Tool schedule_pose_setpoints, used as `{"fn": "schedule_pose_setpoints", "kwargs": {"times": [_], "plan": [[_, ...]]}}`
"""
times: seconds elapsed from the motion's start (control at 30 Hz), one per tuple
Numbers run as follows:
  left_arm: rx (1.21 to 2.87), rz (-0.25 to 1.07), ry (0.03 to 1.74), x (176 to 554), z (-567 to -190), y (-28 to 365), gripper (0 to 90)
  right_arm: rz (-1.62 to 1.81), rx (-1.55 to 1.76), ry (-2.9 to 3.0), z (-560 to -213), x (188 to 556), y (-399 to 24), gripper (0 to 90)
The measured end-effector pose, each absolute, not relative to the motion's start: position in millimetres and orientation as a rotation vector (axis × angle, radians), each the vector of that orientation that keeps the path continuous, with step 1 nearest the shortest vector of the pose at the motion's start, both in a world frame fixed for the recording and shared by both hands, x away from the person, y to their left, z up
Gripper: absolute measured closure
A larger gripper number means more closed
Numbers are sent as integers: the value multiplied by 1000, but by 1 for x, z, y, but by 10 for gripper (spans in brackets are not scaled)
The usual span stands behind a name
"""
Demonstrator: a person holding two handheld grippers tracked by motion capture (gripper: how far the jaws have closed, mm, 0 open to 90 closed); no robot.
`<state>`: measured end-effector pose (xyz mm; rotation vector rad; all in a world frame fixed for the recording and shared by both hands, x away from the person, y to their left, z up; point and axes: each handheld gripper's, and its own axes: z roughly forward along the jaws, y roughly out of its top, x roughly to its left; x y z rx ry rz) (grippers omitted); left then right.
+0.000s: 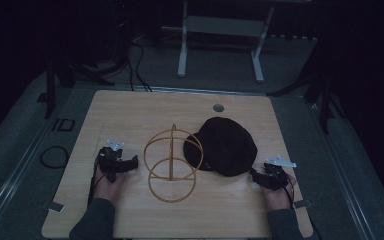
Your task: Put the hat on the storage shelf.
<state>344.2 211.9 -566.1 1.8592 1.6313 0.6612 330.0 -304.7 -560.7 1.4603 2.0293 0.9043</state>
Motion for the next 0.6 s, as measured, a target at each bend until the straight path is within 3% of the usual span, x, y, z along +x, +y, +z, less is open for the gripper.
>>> {"fn": "schedule_pose_setpoints", "kwargs": {"times": [0.6], "plan": [[1886,644,1590,344,-566,210,110,895,1472,2022,-561,330,-305,325]]}}
